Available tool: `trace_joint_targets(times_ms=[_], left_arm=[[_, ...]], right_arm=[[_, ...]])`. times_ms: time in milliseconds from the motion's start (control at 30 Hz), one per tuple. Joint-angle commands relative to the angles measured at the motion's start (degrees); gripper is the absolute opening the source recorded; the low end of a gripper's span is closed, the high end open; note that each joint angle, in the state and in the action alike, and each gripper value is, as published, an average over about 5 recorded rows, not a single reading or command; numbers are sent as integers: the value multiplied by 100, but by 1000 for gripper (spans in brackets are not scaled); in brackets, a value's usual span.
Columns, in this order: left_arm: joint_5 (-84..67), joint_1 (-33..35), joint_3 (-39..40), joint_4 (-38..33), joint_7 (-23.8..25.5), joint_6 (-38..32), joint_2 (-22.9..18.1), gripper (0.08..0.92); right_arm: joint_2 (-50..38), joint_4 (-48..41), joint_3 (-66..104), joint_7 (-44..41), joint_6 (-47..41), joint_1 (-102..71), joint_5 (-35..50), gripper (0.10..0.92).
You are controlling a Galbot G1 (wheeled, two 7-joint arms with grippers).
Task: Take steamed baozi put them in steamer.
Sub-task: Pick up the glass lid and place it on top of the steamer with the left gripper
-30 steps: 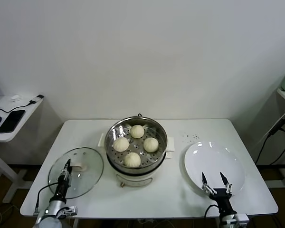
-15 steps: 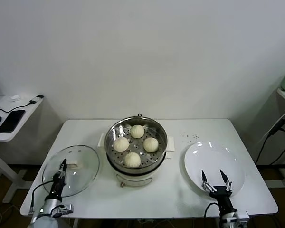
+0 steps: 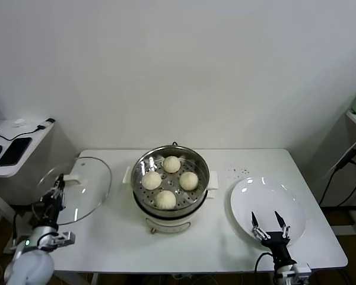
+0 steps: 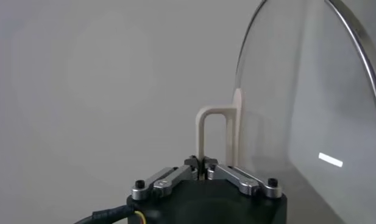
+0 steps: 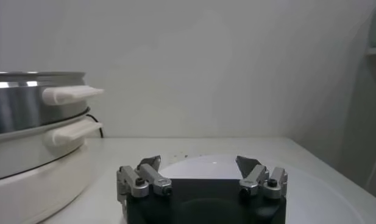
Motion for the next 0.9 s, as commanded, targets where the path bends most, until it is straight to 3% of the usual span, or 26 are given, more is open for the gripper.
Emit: trace_joint_targets(times_ms=[33, 167, 400, 667, 900], left_arm=[[113, -655, 1190, -2076, 1696, 1932, 181, 133], [923, -1213, 2443, -2303, 2137, 2676, -160, 133], [2427, -1718, 3938, -2077, 2703, 3169, -1032, 133], [3120, -1907, 4527, -1309, 2663, 3386, -2040, 133], [3249, -2018, 4641, -698, 2354, 3282, -2482, 133]], right_arm=[[-30, 44, -8, 14, 1, -8, -48, 823], [-53, 43, -33, -4, 88, 7, -71, 823], [-45, -69, -57, -25, 307, 45, -64, 823], [-35, -269, -88, -2, 525, 12, 18, 823], [-42, -301, -89, 60, 616, -20, 89, 823]])
